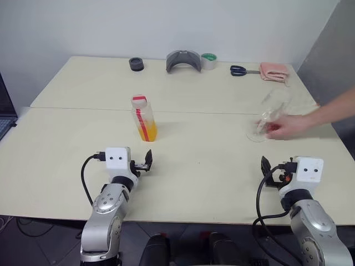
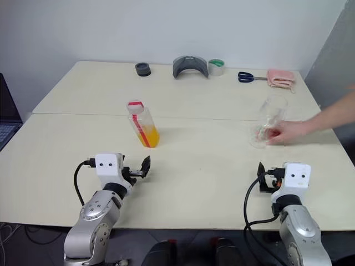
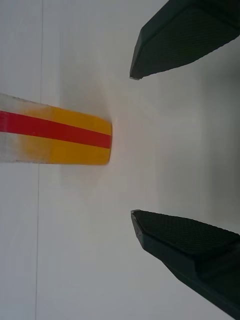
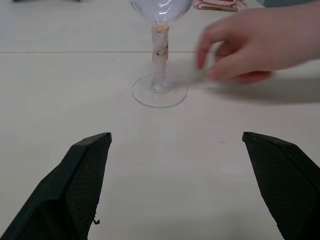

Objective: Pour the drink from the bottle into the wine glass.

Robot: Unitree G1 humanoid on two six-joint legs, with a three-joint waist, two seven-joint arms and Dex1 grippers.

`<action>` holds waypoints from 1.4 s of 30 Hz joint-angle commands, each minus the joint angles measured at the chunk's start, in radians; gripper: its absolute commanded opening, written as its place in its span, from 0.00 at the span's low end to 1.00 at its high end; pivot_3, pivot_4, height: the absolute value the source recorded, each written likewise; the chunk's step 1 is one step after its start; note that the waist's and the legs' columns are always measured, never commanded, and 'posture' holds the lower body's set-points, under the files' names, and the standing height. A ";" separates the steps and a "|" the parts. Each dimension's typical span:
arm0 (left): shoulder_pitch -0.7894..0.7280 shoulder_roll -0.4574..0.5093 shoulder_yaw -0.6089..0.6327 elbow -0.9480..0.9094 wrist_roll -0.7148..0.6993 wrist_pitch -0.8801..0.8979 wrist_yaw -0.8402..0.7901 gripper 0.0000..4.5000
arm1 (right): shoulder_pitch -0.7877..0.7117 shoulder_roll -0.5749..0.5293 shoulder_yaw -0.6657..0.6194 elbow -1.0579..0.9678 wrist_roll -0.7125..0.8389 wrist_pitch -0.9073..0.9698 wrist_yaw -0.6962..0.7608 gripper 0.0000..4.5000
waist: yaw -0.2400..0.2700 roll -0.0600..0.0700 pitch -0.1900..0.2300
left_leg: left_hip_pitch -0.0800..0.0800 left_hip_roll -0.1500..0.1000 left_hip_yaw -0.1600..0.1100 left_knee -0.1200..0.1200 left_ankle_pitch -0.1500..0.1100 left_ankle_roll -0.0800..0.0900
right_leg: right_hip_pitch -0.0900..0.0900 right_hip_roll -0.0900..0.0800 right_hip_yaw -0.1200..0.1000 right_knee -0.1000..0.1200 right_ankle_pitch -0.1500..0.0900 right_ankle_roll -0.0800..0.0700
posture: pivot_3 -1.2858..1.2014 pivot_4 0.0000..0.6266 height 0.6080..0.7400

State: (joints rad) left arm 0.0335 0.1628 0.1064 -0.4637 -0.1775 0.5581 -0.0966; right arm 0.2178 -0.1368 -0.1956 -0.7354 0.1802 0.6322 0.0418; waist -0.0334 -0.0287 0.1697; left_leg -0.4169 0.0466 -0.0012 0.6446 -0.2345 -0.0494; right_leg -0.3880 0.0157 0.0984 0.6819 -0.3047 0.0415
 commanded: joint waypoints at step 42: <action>-0.141 0.053 0.022 0.015 -0.018 -0.126 -0.065 1.00 | -0.297 -0.433 -0.131 -0.040 0.697 0.117 0.520 1.00 | 0.000 -0.001 0.001 | 0.000 -0.001 -0.001 0.000 0.000 0.000 | 0.001 0.000 -0.001 0.000 0.001 -0.001 | 0.52 0.24 1.00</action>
State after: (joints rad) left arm -0.0953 0.2147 0.1240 -0.4308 -0.1863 0.4503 -0.1600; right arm -0.0577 -0.5525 -0.2989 -0.7656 0.8014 0.7376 0.5345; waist -0.0332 -0.0298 0.1704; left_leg -0.4169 0.0461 -0.0018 0.6450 -0.2345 -0.0491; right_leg -0.3864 0.0161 0.0977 0.6815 -0.3039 0.0408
